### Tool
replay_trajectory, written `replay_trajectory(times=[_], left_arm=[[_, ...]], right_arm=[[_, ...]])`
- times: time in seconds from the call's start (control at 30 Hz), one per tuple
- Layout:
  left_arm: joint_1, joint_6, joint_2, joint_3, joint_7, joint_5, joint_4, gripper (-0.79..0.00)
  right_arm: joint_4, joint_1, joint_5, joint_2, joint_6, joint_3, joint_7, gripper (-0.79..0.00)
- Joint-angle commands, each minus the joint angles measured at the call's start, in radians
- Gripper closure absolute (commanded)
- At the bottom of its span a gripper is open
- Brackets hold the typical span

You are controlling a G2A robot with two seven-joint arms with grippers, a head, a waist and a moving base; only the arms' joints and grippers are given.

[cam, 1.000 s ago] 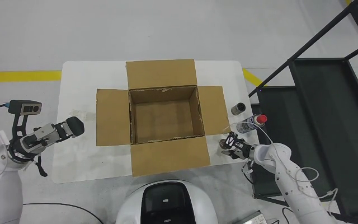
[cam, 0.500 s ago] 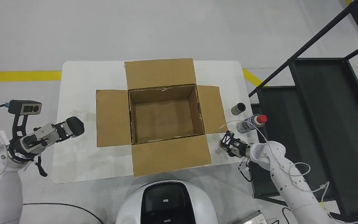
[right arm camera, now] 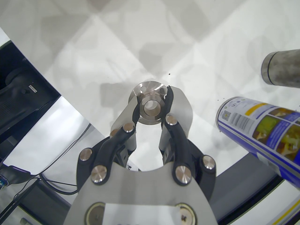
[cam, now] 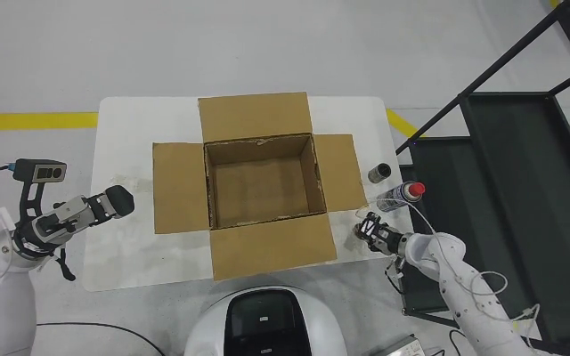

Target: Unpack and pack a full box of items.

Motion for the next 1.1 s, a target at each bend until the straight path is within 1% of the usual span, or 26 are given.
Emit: replay_trajectory(times=[0.0,0.2,0.27,0.37,0.5,1.07], left_arm=[[0.0,0.0,0.0,0.0,0.0,0.0,0.0,-0.785],[0.0,0.0,0.0,0.0,0.0,0.0,0.0,-0.785],[0.0,0.0,0.0,0.0,0.0,0.0,0.0,-0.785],[0.0,0.0,0.0,0.0,0.0,0.0,0.0,-0.785],[0.0,0.0,0.0,0.0,0.0,0.0,0.0,-0.785],[0.0,0.0,0.0,0.0,0.0,0.0,0.0,-0.785]], right_arm=[[-0.052,-0.048,0.001,0.006,-0.013,0.029,-0.013,0.0],[-0.245,-0.194,0.019,0.02,-0.052,0.121,-0.029,0.0],[-0.286,-0.222,0.041,0.022,-0.058,0.14,-0.008,0.0],[-0.324,-0.231,0.07,0.024,-0.067,0.151,0.026,0.0],[-0.309,-0.201,0.094,0.024,-0.08,0.135,0.043,0.0],[-0.309,-0.201,0.094,0.024,-0.08,0.135,0.043,0.0]])
